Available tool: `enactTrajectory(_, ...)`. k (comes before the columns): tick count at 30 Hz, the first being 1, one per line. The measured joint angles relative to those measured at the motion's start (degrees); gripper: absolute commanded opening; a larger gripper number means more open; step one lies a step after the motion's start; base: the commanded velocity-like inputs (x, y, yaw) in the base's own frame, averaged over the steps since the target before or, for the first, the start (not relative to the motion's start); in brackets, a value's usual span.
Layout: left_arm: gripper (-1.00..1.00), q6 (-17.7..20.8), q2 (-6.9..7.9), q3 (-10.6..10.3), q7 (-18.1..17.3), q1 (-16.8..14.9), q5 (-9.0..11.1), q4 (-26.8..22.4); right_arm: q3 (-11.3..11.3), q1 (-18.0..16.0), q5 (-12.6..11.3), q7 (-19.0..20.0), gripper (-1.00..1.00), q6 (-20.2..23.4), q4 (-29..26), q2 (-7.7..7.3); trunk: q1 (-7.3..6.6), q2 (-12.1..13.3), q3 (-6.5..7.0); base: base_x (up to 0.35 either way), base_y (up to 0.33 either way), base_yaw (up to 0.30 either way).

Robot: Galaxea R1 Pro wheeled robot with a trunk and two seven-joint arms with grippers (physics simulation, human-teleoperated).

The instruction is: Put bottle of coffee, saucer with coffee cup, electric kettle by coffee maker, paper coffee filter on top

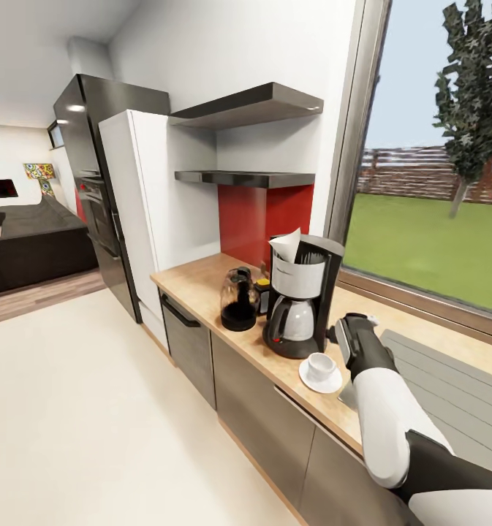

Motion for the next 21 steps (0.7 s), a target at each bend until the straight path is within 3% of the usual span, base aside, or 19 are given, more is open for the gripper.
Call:
enactTrajectory(6, 1.0, -0.04, -0.01, 0.01, 0.0, 0.0, -0.06, 0.0, 0.16, 0.0, 0.01, 0.11, 1.0, -0.11, -0.25, 0.34, 0.02, -0.01, 0.12, -0.05, 0.0, 0.0)
enactTrajectory(14, 1.0, -0.09, -0.15, 0.0, 0.08, -0.01, -0.03, 0.0, 0.43, -0.01, 0.0, 0.25, 1.0, -0.21, 0.07, 2.21, 0.03, -0.01, 0.77, -0.298, 0.0, 0.0)
enactTrajectory(21, 1.0, -0.02, -0.28, -0.07, 0.09, -0.02, 0.01, 0.0, 0.5, -0.02, 0.09, 0.43, 1.0, -0.19, 0.5, 2.24, 0.01, -0.06, 1.29, -0.197, 0.0, 0.0)
